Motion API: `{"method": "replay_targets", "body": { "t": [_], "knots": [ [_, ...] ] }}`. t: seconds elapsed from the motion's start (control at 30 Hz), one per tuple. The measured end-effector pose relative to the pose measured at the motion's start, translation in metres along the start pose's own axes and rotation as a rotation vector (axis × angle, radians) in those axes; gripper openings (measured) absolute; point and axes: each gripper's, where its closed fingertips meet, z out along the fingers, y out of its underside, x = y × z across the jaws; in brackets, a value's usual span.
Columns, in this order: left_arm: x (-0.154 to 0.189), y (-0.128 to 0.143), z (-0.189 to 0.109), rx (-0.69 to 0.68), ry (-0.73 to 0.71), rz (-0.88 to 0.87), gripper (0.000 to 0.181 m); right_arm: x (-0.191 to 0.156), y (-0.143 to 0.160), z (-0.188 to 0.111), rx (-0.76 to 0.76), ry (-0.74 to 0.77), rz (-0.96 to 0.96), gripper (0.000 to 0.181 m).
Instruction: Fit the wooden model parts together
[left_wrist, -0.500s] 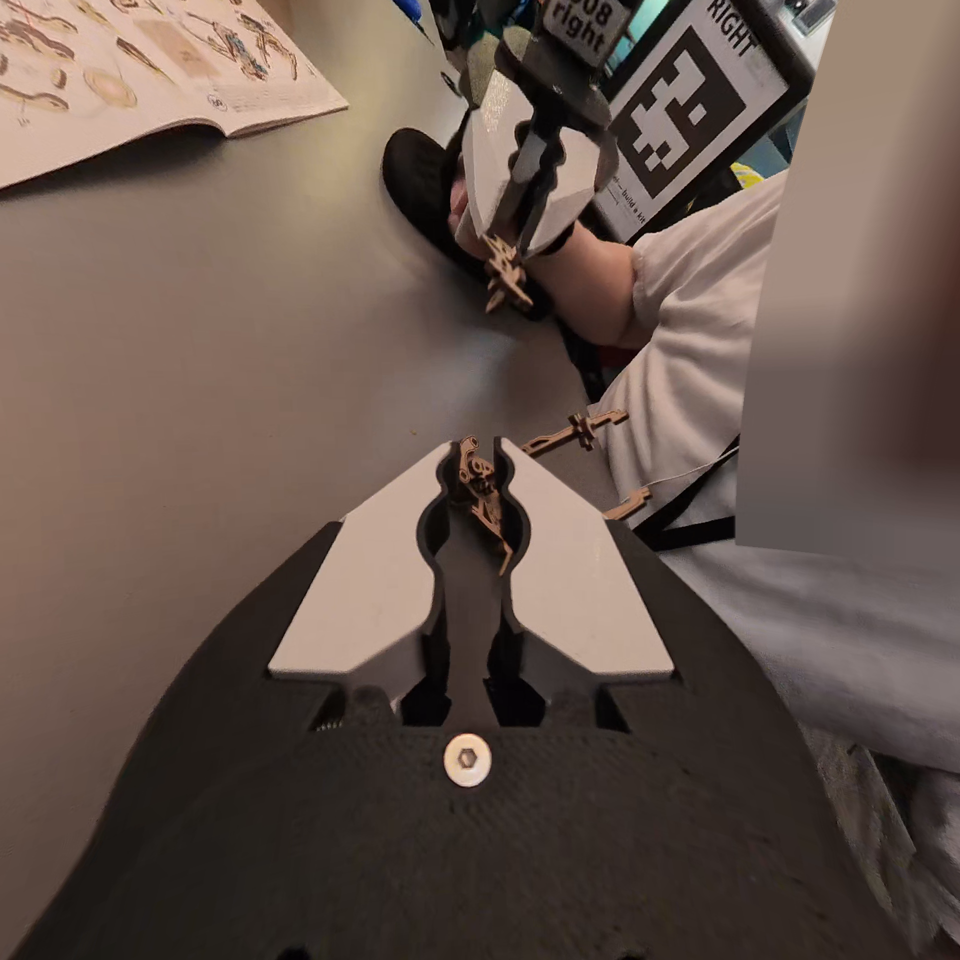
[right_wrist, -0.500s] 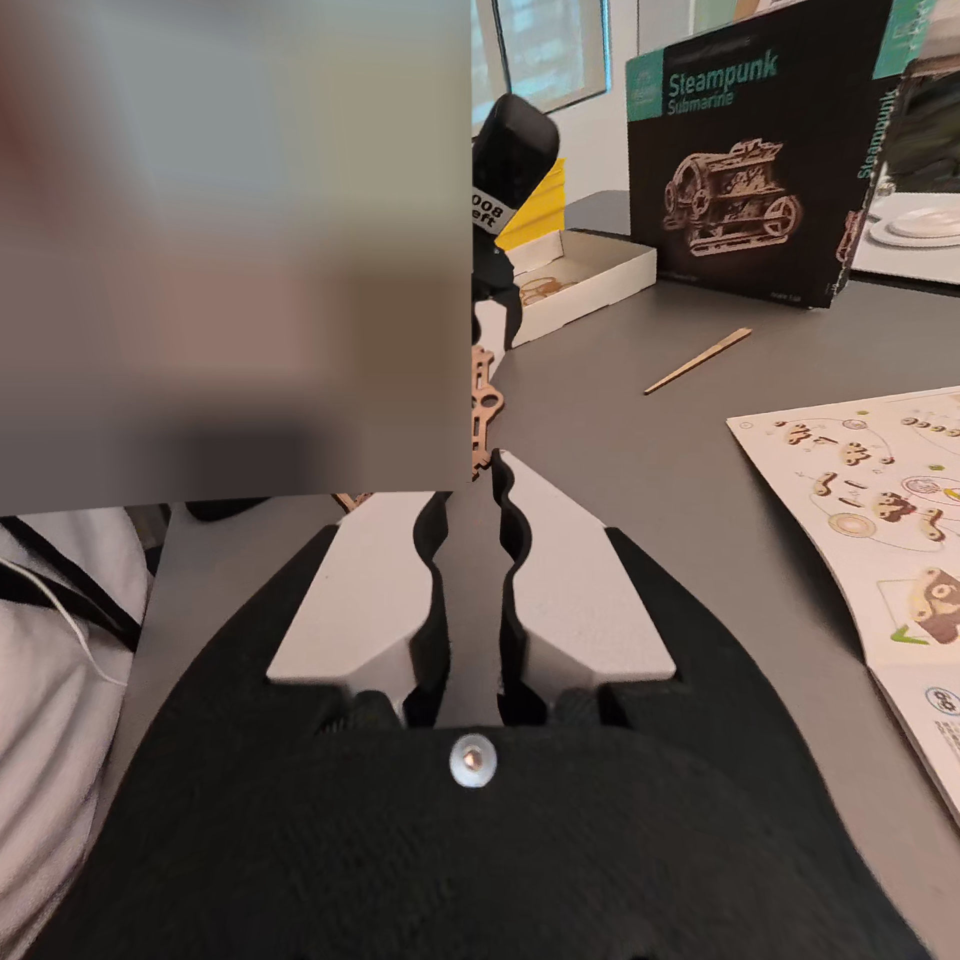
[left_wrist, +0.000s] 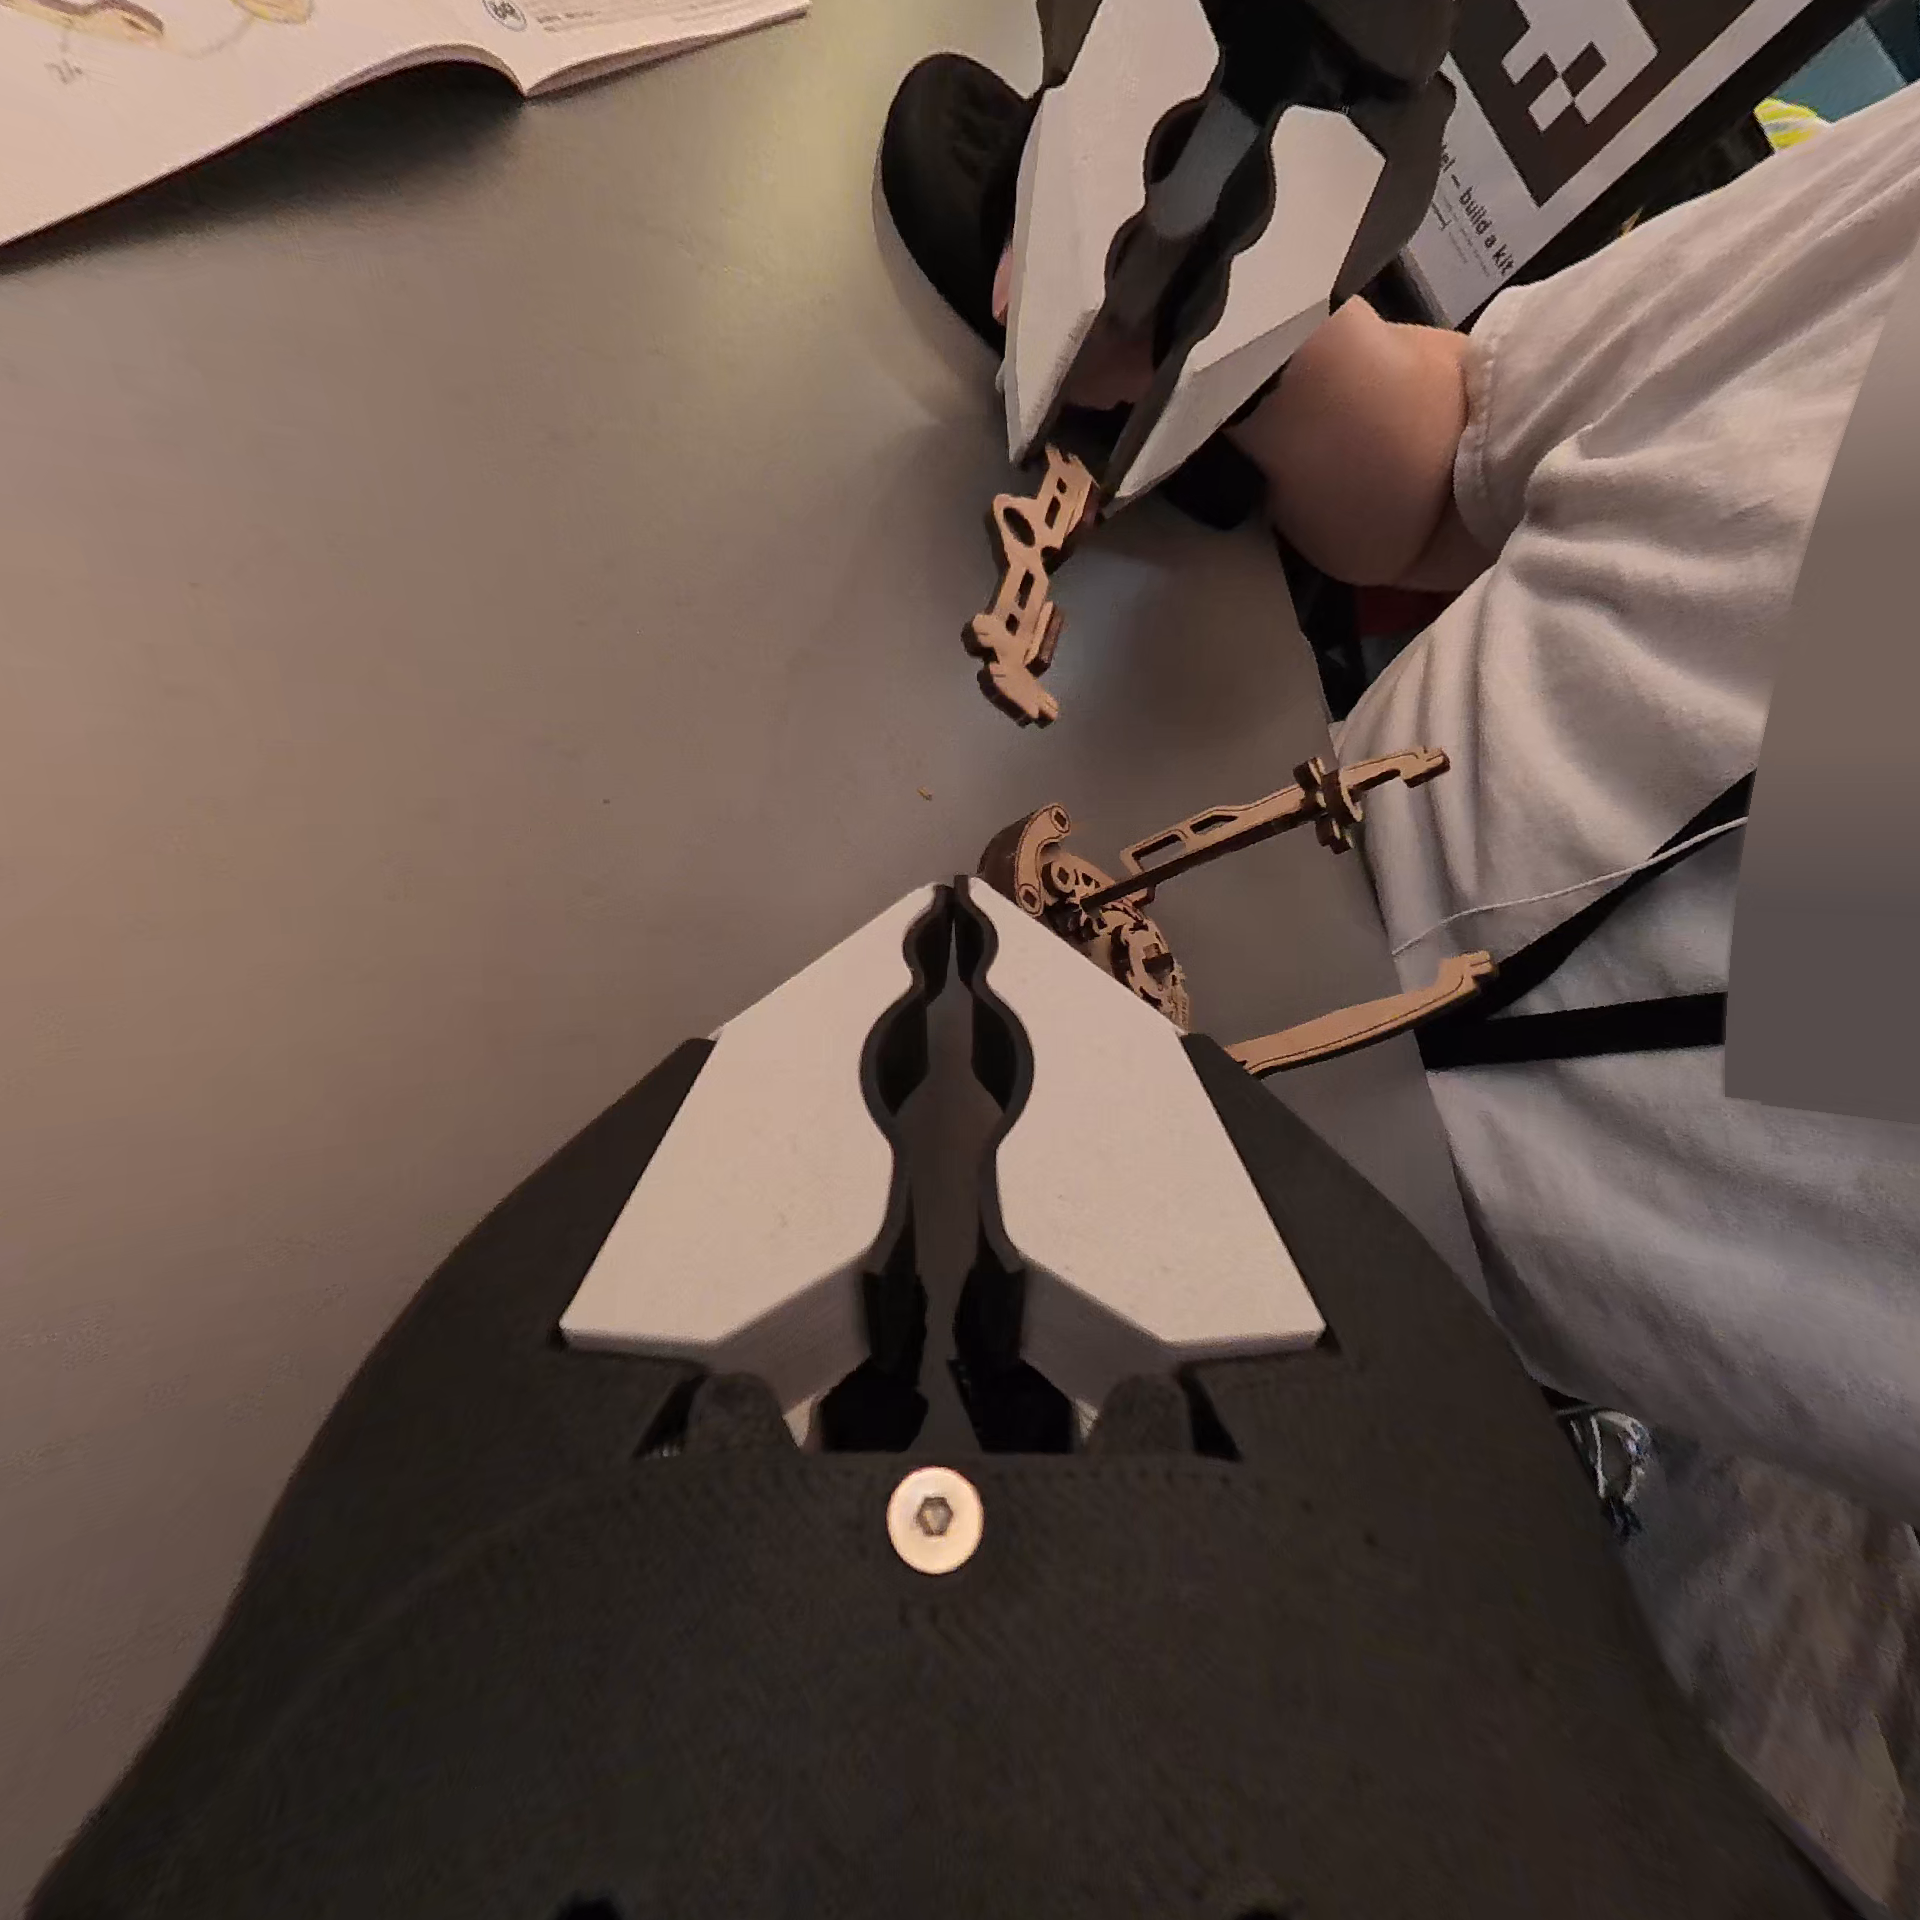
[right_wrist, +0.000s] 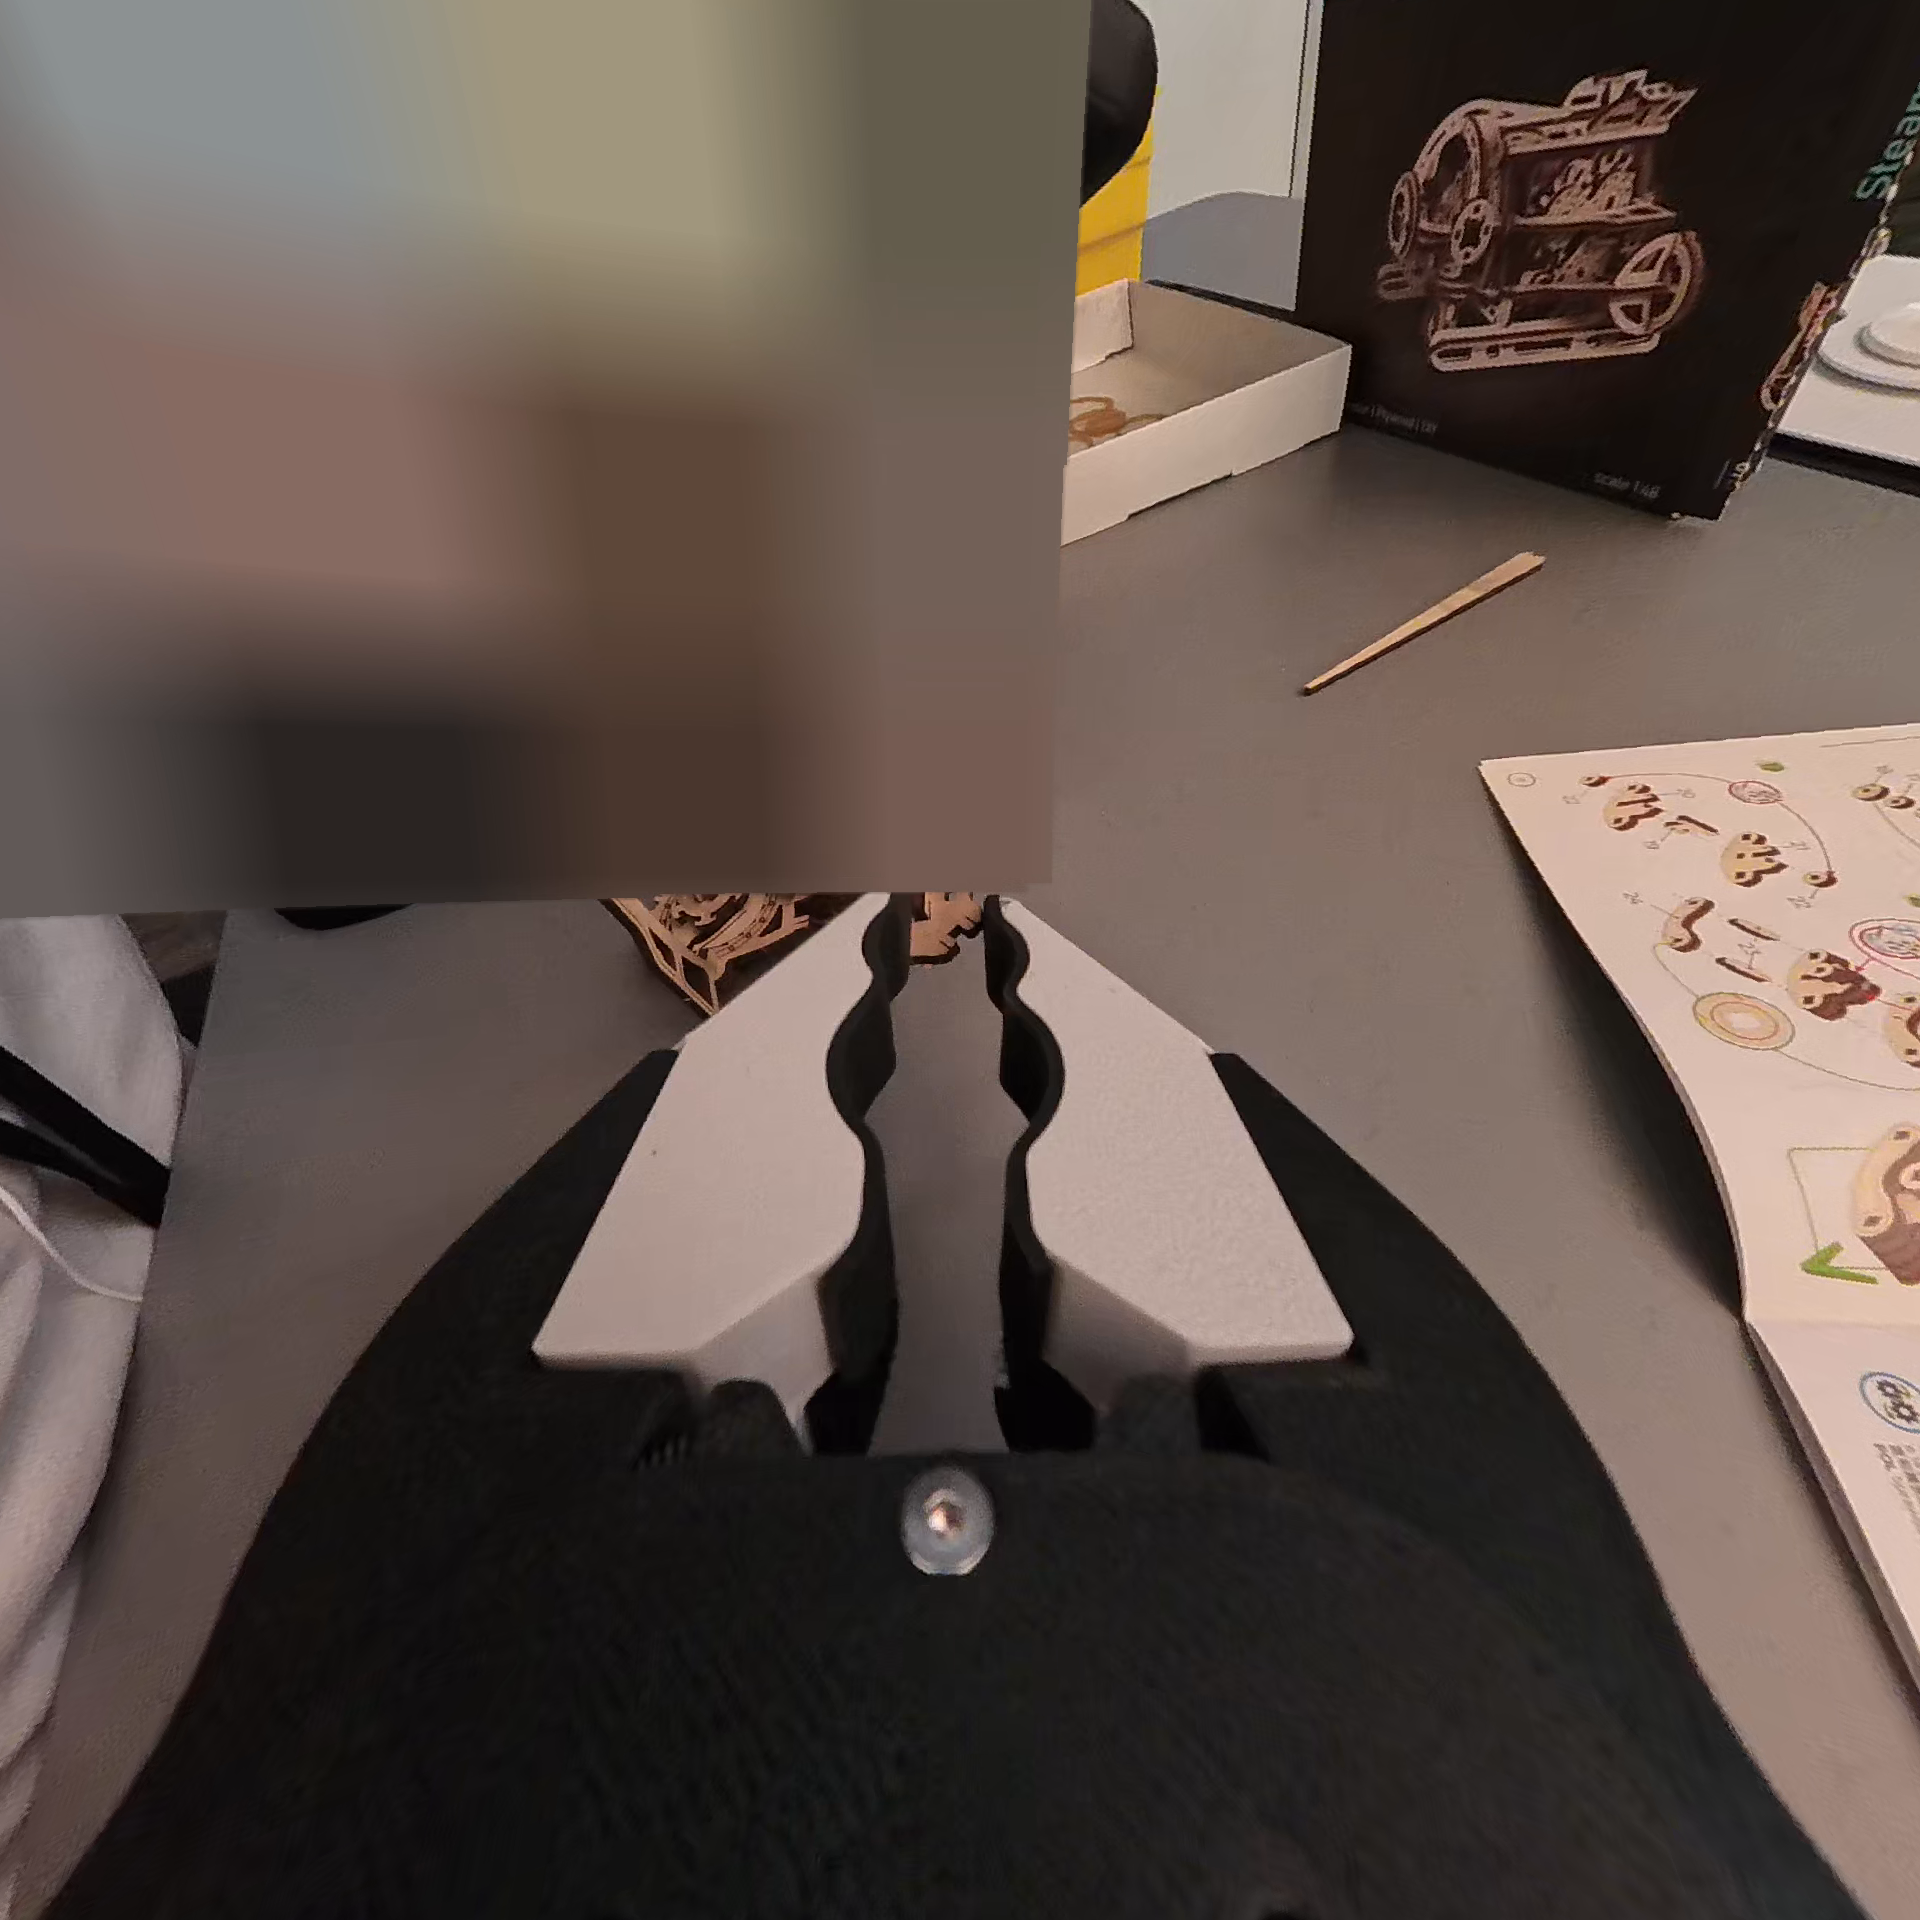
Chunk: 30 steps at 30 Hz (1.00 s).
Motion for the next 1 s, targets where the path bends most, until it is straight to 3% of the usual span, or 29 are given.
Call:
{"method": "replay_targets", "body": {
  "t": [0.43,0.77,1.0],
  "knots": [
    [0.006,0.006,0.001,-0.013,0.001,-0.013,0.000,0.002,0.000,0.001,0.001,-0.011,0.031,0.012],
    [0.006,-0.014,-0.020,0.101,-0.053,-0.048,0.006,-0.031,0.018,0.018,-0.122,-0.117,-0.082,0.012],
    [0.014,0.003,-0.020,0.067,-0.127,-0.122,0.017,-0.040,0.013,0.024,-0.118,-0.127,-0.093,0.012]
  ]
}}
